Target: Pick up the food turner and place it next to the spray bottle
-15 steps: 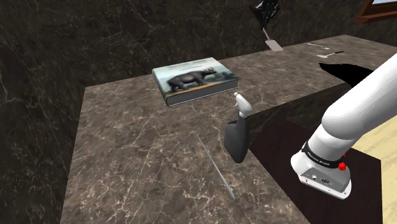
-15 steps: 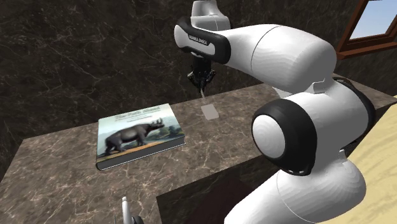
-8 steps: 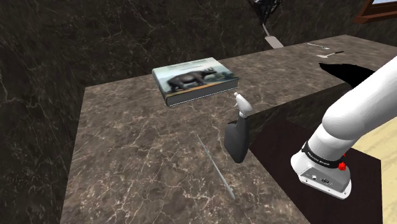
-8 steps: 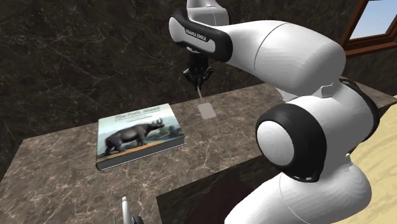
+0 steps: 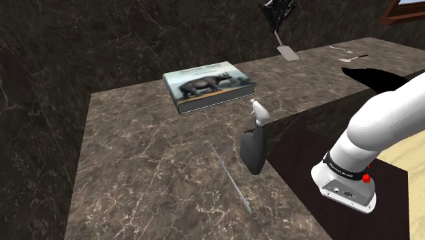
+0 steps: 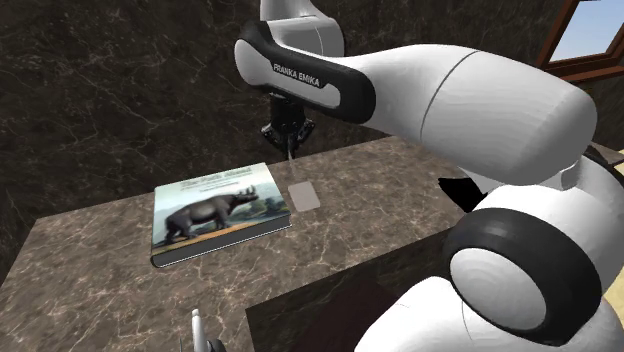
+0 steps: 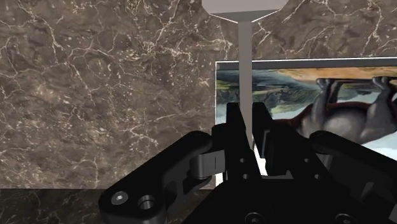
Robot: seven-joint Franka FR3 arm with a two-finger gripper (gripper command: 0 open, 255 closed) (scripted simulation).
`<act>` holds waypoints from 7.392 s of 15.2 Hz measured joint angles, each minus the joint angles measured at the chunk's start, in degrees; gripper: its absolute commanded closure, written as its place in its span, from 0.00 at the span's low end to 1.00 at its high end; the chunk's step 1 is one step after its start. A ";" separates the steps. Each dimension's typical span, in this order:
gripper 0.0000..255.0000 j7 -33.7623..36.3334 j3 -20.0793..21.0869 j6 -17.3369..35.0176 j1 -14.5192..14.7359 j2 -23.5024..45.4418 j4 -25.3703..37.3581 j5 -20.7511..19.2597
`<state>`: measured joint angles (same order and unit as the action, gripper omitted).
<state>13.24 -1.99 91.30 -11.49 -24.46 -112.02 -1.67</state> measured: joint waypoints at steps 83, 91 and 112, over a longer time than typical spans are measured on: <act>1.00 73.96 55.73 24.20 15.21 27.91 -1.22 -5.62; 1.00 76.67 55.38 29.74 16.01 31.18 -5.06 -9.05; 0.00 81.50 53.42 36.43 18.12 37.07 -8.62 -15.64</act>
<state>94.74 51.42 127.73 6.63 12.61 -120.65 -17.31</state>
